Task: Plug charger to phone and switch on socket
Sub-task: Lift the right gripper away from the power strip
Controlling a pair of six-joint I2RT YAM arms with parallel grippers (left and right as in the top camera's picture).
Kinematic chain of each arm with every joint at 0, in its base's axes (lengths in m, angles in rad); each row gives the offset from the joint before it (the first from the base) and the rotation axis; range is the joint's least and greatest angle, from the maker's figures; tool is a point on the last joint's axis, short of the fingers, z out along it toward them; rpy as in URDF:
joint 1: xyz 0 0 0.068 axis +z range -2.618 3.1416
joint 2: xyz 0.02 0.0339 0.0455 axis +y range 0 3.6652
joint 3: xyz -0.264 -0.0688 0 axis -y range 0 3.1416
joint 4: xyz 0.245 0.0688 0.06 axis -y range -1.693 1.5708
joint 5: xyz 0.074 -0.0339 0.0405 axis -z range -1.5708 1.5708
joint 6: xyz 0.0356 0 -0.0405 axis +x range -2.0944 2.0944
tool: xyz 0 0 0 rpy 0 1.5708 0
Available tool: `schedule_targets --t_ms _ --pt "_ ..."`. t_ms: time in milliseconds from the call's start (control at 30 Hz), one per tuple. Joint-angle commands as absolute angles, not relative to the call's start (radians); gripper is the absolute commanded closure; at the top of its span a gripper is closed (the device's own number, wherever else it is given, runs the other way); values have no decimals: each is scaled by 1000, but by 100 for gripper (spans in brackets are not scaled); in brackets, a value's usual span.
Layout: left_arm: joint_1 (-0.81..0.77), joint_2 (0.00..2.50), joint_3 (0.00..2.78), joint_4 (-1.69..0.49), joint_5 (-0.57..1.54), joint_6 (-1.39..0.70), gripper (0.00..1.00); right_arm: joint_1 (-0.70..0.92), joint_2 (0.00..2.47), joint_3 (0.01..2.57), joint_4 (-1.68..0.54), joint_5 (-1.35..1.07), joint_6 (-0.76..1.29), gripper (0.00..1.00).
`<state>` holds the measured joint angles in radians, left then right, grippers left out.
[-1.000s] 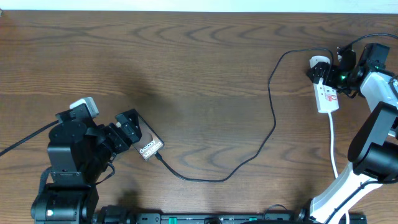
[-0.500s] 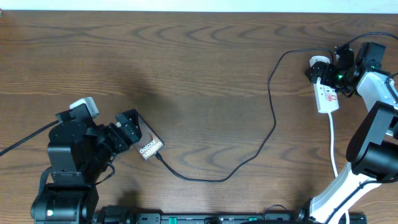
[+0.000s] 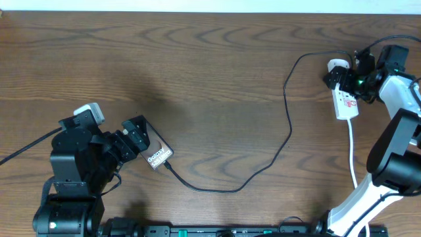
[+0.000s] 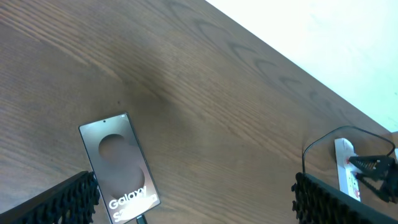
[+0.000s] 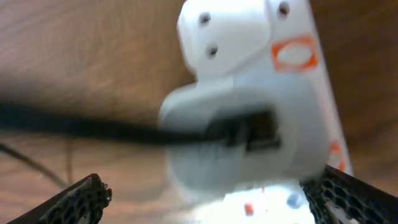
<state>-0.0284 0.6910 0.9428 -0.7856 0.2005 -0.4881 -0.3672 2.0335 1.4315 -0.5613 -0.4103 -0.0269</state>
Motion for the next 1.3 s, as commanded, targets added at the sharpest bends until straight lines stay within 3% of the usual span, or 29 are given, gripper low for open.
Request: schedule_targets --t_ms 0,333,700,1267 --pt "-30 691 962 -785 198 -464 2 -381 1945 1427 -587 -421 -4 1" --pt "-30 691 962 -785 198 -464 2 -391 1625 1427 -770 -196 129 1" --pt "-30 691 962 -785 198 -464 2 -391 1325 1427 -1047 -186 312 1" --pt "-30 691 962 -785 198 -464 2 -391 1276 1427 -1127 -186 314 1"
